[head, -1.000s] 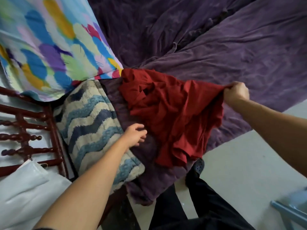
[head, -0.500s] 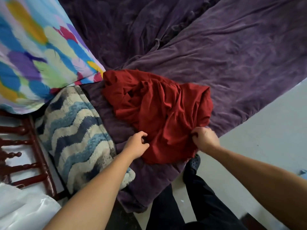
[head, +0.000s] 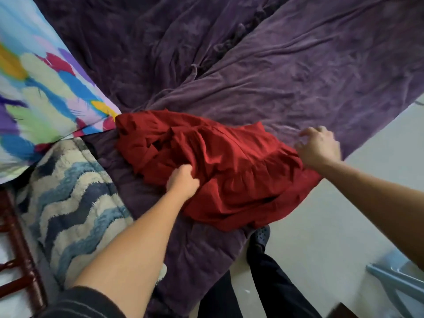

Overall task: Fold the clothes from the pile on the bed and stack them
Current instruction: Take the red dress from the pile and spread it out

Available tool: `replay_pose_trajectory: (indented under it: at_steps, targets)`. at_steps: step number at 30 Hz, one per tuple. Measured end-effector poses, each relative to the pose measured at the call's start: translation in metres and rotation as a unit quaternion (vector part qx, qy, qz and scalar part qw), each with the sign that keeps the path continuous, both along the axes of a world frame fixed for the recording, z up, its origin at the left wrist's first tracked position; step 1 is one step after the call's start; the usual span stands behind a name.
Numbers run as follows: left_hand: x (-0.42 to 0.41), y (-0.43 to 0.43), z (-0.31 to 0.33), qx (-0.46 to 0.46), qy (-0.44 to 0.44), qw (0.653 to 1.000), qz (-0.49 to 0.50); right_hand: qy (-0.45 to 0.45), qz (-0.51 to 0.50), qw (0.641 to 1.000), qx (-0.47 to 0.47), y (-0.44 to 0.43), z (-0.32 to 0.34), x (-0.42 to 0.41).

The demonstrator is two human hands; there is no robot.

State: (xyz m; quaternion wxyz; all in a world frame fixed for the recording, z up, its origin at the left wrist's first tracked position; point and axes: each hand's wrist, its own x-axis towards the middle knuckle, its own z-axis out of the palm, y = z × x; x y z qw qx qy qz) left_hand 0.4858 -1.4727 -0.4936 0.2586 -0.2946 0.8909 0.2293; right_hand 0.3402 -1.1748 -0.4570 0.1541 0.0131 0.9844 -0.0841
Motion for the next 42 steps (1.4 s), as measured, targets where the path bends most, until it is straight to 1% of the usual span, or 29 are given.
replay_pose_trajectory:
  at_steps: [2, 4, 5, 7, 9, 10, 12, 15, 17, 19, 21, 22, 24, 26, 27, 28, 29, 30, 31, 32, 33, 34, 35, 36, 38, 40, 42]
  targets:
    - [0.032, 0.031, -0.002, 0.015, -0.009, 0.997, -0.077, -0.006, 0.109, 0.994, -0.03, -0.044, -0.009, 0.008]
    - [0.069, 0.06, 0.006, 0.04, -0.02, 0.988, -0.149, -0.04, 0.218, 0.973, -0.061, -0.084, -0.017, 0.016]
    - [0.085, 0.069, 0.011, 0.054, -0.028, 0.983, -0.175, -0.065, 0.261, 0.961, -0.06, -0.101, -0.02, 0.02]
    - [0.109, 0.073, 0.017, 0.078, -0.055, 0.979, -0.182, -0.109, 0.339, 0.934, -0.03, -0.123, -0.027, 0.028]
    - [0.122, 0.06, 0.017, 0.073, -0.101, 0.983, -0.132, -0.138, 0.387, 0.912, 0.008, -0.129, -0.032, 0.038]
    - [0.126, 0.049, 0.015, 0.061, -0.112, 0.988, -0.085, -0.144, 0.392, 0.909, 0.009, -0.126, -0.031, 0.046]
    - [0.124, 0.02, 0.012, 0.016, -0.084, 0.996, 0.01, -0.166, 0.395, 0.904, -0.002, -0.112, -0.023, 0.066]
    - [0.094, -0.022, 0.011, -0.047, 0.037, 0.992, 0.108, -0.211, 0.441, 0.872, 0.008, -0.084, -0.007, 0.097]
    - [0.061, -0.044, 0.011, -0.085, 0.112, 0.982, 0.126, -0.251, 0.467, 0.847, 0.032, -0.069, -0.004, 0.115]
    - [0.024, -0.061, 0.007, -0.136, 0.156, 0.975, 0.078, -0.293, 0.476, 0.827, 0.054, -0.059, -0.009, 0.127]
    - [-0.013, -0.078, 0.001, -0.158, 0.142, 0.977, 0.03, -0.321, 0.476, 0.815, 0.075, -0.058, -0.013, 0.132]
    - [-0.028, -0.087, -0.004, -0.144, 0.114, 0.983, 0.023, -0.333, 0.472, 0.812, 0.082, -0.058, -0.016, 0.133]
    - [-0.045, -0.101, -0.016, -0.077, 0.032, 0.996, 0.013, -0.372, 0.453, 0.805, 0.089, -0.062, -0.018, 0.13]
    - [-0.035, -0.103, -0.026, -0.015, -0.029, 0.999, -0.018, -0.421, 0.425, 0.798, 0.078, -0.07, -0.016, 0.121]
    - [-0.02, -0.1, -0.029, -0.011, -0.031, 0.999, -0.029, -0.433, 0.406, 0.803, 0.048, -0.076, -0.015, 0.114]
    - [0.0, -0.095, -0.03, -0.018, -0.015, 0.999, -0.031, -0.426, 0.381, 0.821, 0.005, -0.084, -0.012, 0.106]
    - [0.023, -0.09, -0.029, -0.03, 0.012, 0.999, -0.024, -0.399, 0.348, 0.847, -0.043, -0.096, -0.008, 0.096]
    - [0.048, -0.085, -0.024, -0.042, 0.043, 0.998, -0.012, -0.347, 0.318, 0.878, -0.083, -0.111, -0.003, 0.085]
    - [0.072, -0.083, -0.02, -0.047, 0.069, 0.996, -0.001, -0.272, 0.297, 0.909, -0.111, -0.127, 0.001, 0.074]
    - [0.095, -0.084, -0.015, -0.052, 0.1, 0.994, 0.008, -0.195, 0.28, 0.931, -0.127, -0.146, 0.004, 0.063]
    - [0.119, -0.087, -0.01, -0.056, 0.121, 0.991, 0.012, -0.132, 0.266, 0.945, -0.138, -0.165, 0.005, 0.054]
    - [0.142, -0.092, -0.005, -0.064, 0.129, 0.989, 0.01, -0.091, 0.262, 0.95, -0.145, -0.185, 0.004, 0.045]
    - [0.165, -0.098, 0.002, -0.076, 0.123, 0.989, 0.012, -0.073, 0.27, 0.949, -0.142, -0.205, 0.0, 0.039]
    - [0.186, -0.105, 0.009, -0.083, 0.11, 0.99, 0.022, -0.079, 0.28, 0.948, -0.128, -0.224, -0.004, 0.035]
    - [0.217, -0.118, 0.028, -0.087, 0.077, 0.99, 0.076, -0.135, 0.286, 0.946, -0.07, -0.253, -0.019, 0.033]
    - [0.229, -0.131, 0.04, -0.06, 0.046, 0.987, 0.139, -0.205, 0.29, 0.934, -0.025, -0.269, -0.036, 0.043]
    - [0.224, -0.145, 0.039, -0.022, 0.051, 0.979, 0.194, -0.263, 0.313, 0.913, -0.006, -0.272, -0.049, 0.067]
